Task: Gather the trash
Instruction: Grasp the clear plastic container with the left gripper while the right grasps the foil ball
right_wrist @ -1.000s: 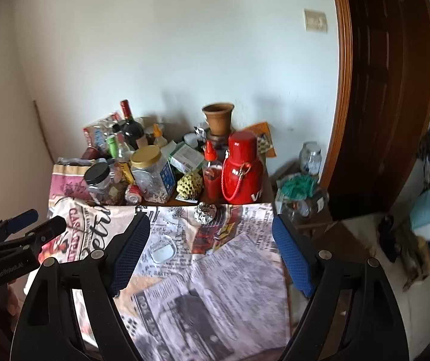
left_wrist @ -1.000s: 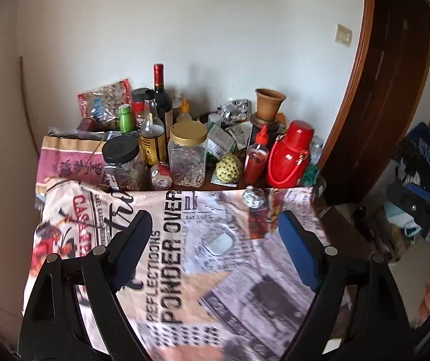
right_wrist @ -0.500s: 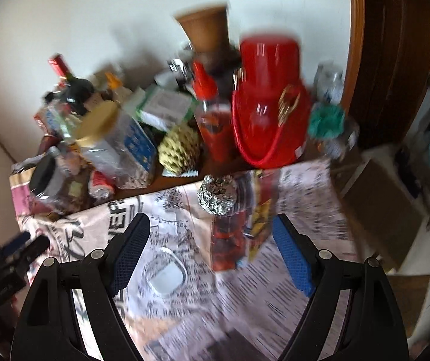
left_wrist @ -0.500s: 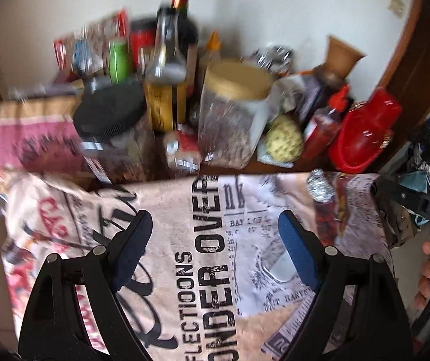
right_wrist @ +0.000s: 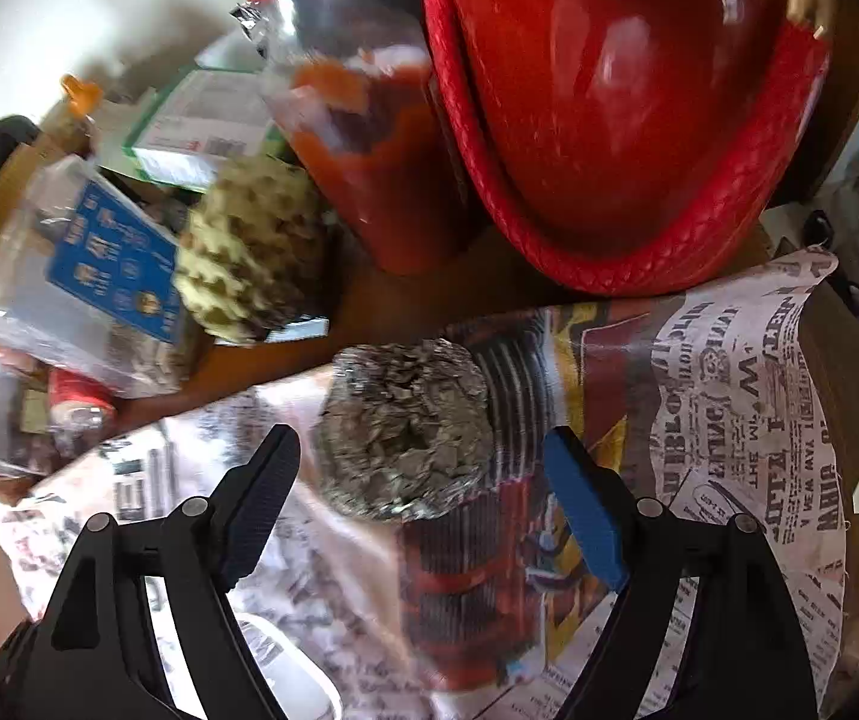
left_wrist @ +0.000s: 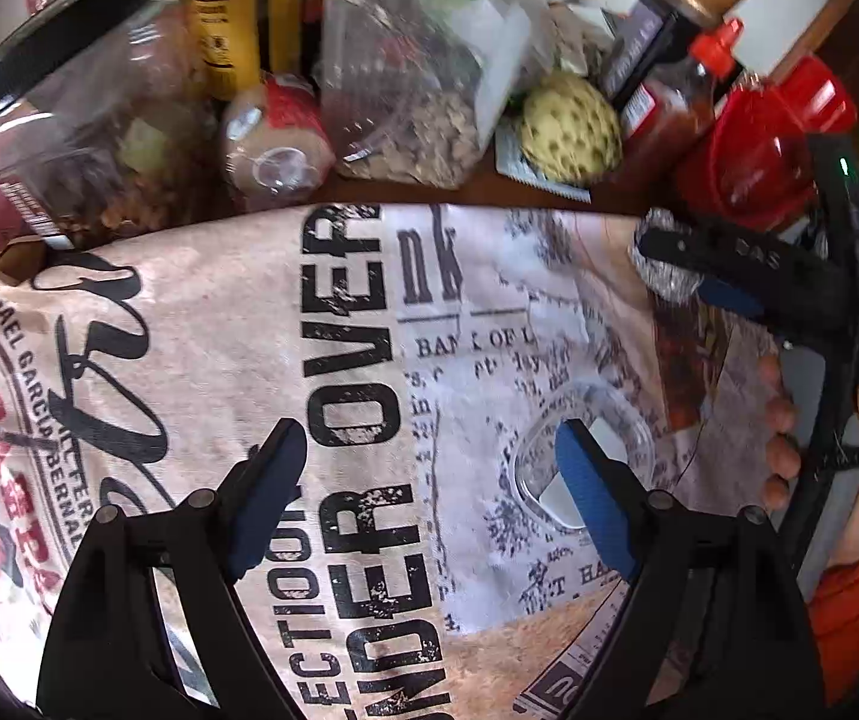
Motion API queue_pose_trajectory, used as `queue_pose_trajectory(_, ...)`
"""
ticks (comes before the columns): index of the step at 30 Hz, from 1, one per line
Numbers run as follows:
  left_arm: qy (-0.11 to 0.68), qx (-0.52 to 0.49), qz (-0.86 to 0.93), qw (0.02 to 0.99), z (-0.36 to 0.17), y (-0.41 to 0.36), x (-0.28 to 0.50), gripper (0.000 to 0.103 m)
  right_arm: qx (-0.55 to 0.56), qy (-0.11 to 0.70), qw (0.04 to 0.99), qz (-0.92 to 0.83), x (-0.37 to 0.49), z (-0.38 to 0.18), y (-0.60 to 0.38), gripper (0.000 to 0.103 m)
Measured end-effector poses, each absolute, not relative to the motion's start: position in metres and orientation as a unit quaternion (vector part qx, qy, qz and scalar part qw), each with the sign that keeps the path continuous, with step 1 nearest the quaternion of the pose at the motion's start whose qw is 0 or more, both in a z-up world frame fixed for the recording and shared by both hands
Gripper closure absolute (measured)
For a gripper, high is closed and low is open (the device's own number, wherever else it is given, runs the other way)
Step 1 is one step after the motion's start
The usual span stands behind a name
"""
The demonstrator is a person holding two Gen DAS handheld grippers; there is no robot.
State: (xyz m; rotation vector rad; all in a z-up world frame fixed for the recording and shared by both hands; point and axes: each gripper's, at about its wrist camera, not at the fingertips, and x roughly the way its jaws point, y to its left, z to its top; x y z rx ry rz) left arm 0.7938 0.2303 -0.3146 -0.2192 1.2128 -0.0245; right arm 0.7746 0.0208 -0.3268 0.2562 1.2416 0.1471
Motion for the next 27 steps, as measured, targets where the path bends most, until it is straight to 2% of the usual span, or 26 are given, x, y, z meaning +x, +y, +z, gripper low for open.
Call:
queue_pose_trajectory(2, 0.572, -0.094, -0.025, 0.814, -0.319, 0.225, 0.796, 0.031, 0.105, 0.576, 0.807, 0.068, 0.772, -0.328, 0.023, 0.051)
queue_pose_trajectory(3, 0.575, -0.094, -0.029, 0.812, -0.321, 0.223, 0.797, 0.036, 0.1, 0.577, 0.807, 0.073, 0.77, -0.328, 0.023, 0.055)
queue_pose_trajectory(7, 0.586, -0.114, -0.053, 0.8, -0.331, 0.219, 0.802, 0.055, 0.102, 0.556, 0.822, 0.071, 0.755, -0.317, 0.014, 0.056)
queue_pose_trajectory(11, 0.593, -0.12, -0.068, 0.793, -0.339, 0.208, 0.805, 0.07, 0.089, 0.54, 0.834, 0.07, 0.733, -0.297, 0.004, 0.056)
queue_pose_trajectory(13, 0.597, -0.111, -0.07, 0.791, -0.343, 0.198, 0.805, 0.086, 0.093, 0.539, 0.833, 0.076, 0.722, -0.286, -0.003, 0.056)
queue_pose_trajectory(14, 0.597, -0.107, -0.071, 0.792, -0.343, 0.196, 0.805, 0.09, 0.095, 0.541, 0.832, 0.077, 0.717, -0.283, -0.007, 0.056)
queue_pose_trajectory(20, 0.592, -0.091, -0.058, 0.799, -0.346, 0.181, 0.806, 0.092, 0.11, 0.543, 0.827, 0.091, 0.692, -0.261, -0.03, 0.056)
queue_pose_trajectory(23, 0.593, -0.096, -0.047, 0.798, -0.346, 0.177, 0.803, 0.101, 0.104, 0.532, 0.835, 0.1, 0.685, -0.244, -0.032, 0.056)
queue_pose_trajectory(27, 0.58, -0.094, -0.035, 0.808, -0.328, 0.166, 0.787, 0.102, 0.098, 0.513, 0.845, 0.114, 0.679, -0.224, -0.035, 0.056)
